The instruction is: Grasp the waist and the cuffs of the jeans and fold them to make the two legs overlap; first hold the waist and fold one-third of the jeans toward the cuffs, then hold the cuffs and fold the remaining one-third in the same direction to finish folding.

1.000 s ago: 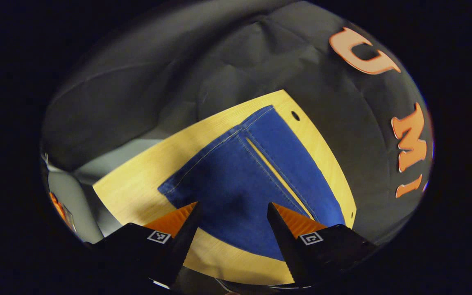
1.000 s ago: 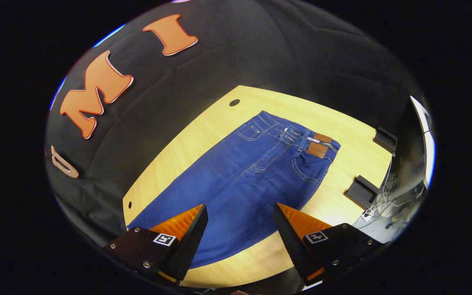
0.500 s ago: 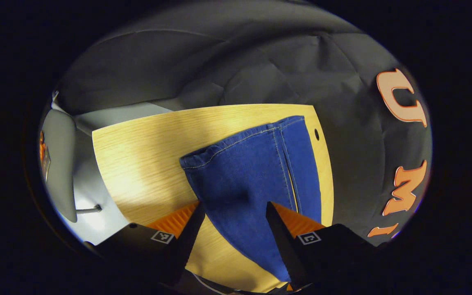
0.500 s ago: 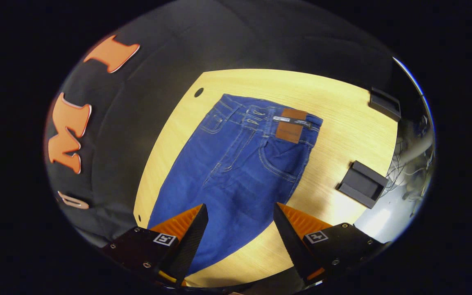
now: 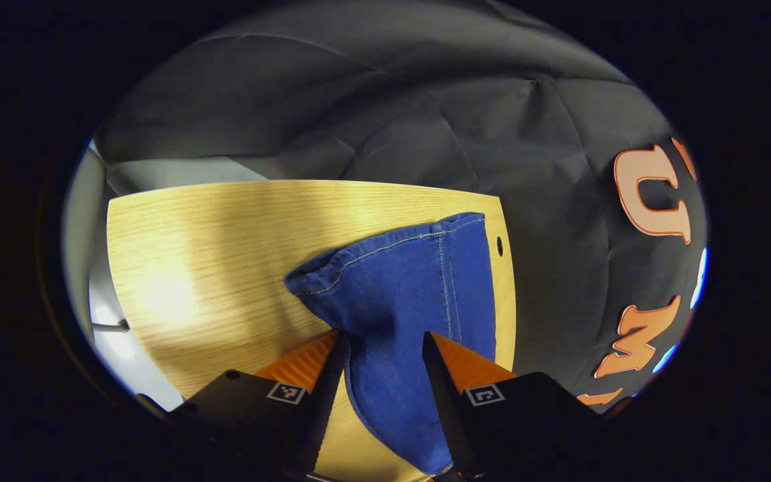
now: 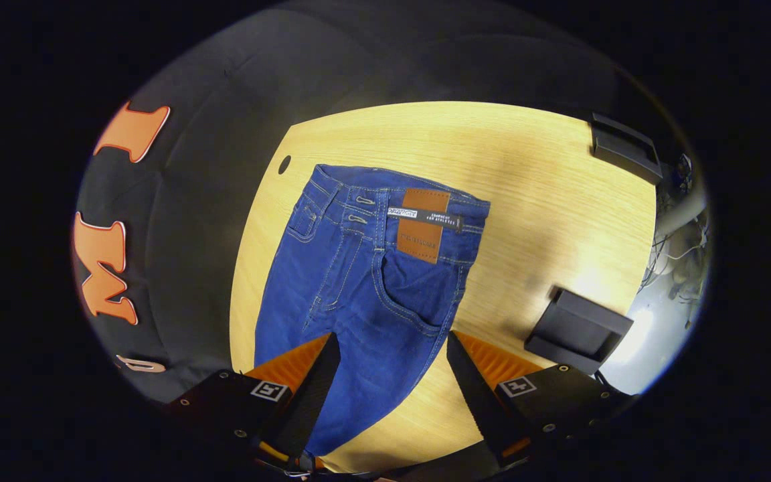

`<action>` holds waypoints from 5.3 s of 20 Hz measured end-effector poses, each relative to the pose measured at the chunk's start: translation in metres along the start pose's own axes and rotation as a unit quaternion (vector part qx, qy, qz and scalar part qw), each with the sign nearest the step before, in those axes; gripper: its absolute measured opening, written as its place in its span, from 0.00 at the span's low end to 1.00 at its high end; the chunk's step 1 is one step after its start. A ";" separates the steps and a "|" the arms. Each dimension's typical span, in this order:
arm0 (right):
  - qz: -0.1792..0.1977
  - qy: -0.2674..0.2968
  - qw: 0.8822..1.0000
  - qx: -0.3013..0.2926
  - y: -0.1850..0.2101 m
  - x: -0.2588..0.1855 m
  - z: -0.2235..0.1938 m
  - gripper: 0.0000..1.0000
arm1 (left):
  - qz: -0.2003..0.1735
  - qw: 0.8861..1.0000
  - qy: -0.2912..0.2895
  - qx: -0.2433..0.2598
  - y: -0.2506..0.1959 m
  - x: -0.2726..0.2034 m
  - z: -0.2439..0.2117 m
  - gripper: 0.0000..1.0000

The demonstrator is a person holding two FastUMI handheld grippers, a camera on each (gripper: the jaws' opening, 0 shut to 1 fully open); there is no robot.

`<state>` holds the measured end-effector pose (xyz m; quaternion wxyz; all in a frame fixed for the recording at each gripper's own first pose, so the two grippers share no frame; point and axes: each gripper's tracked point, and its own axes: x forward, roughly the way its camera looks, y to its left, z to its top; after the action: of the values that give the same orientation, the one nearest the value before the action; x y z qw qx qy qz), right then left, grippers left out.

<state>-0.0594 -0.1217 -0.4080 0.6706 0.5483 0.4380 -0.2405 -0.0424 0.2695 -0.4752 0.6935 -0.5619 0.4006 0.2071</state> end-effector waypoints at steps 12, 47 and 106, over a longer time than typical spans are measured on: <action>0.007 0.013 0.999 0.032 -0.016 0.038 0.037 0.90 | 0.005 1.000 0.015 -0.015 0.002 0.014 0.002 0.10; 0.072 0.040 0.995 0.054 0.139 0.066 0.114 0.08 | 0.011 0.964 0.073 0.256 -0.204 0.039 0.048 0.01; 0.078 -0.056 0.974 -0.204 0.202 0.039 0.090 0.20 | 0.123 0.803 -0.007 0.584 -0.230 0.007 0.041 1.00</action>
<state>0.1511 -0.1432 -0.3344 0.8085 0.4177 0.3957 -0.1232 0.1450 0.2418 -0.3377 0.8620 0.0046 0.5065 0.0215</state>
